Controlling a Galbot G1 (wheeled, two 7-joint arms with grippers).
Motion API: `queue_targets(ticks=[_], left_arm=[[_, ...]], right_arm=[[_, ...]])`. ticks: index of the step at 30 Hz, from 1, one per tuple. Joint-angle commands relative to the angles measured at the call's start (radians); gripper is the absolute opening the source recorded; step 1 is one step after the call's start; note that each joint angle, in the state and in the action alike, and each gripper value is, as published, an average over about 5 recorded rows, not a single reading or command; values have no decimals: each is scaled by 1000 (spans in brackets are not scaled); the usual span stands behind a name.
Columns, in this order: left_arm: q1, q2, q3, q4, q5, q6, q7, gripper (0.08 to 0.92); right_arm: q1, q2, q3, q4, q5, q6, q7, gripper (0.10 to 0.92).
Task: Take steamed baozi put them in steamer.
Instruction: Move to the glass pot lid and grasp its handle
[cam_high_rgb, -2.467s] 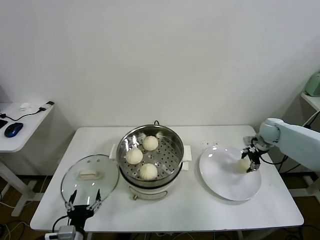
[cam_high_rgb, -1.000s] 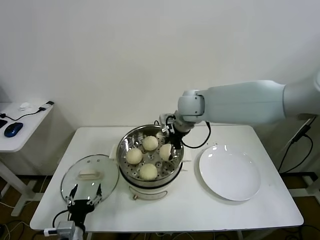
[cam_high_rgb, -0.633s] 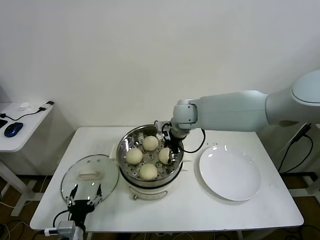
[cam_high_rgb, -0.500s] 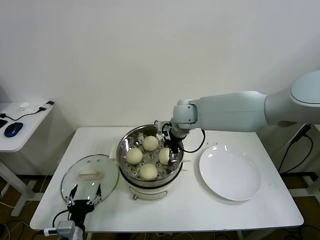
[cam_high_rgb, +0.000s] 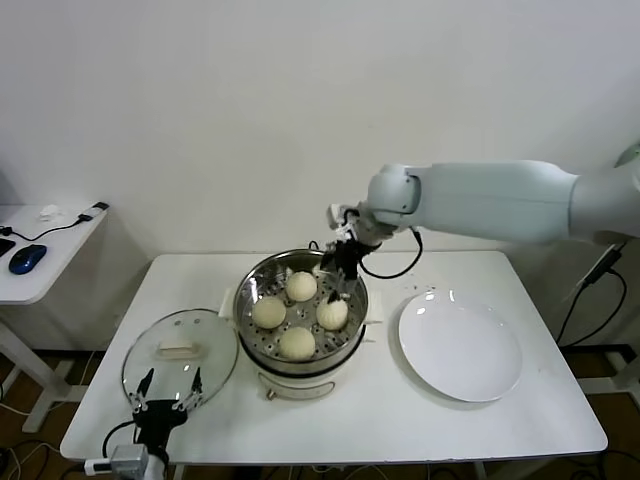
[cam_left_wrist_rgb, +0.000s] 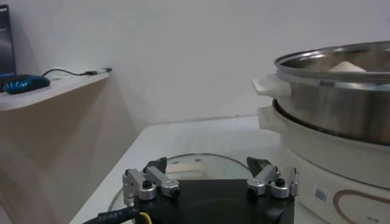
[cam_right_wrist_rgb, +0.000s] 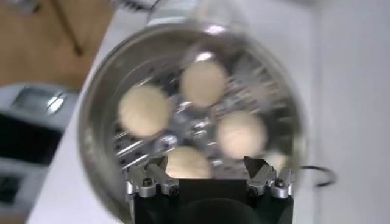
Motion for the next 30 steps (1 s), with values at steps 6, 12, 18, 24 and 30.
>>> queue_targets(ticks=[6,12,18,24,30], left_arm=[[1,1,0,-3,-7,-9,-4,823],[-6,-10,2,-5,-26,-20,-20,823],[-5,8,-2,-4,-66,-15,-28,823],[-14,31,-9,2,-105,-34,-27,823],[-31,42,-17,18,-49,-56,-18,823]], right_arm=[[-450,-407,770,75,-94,-50,728,823],[-1040,-588,1309,242,-197,-24,730,823],[-1692,-580,1838,302,-347,83,689,823],[-2038,-415,2121,317,-436,248,623,823],[-2179,-223,2219,321,-519,364,597,823]])
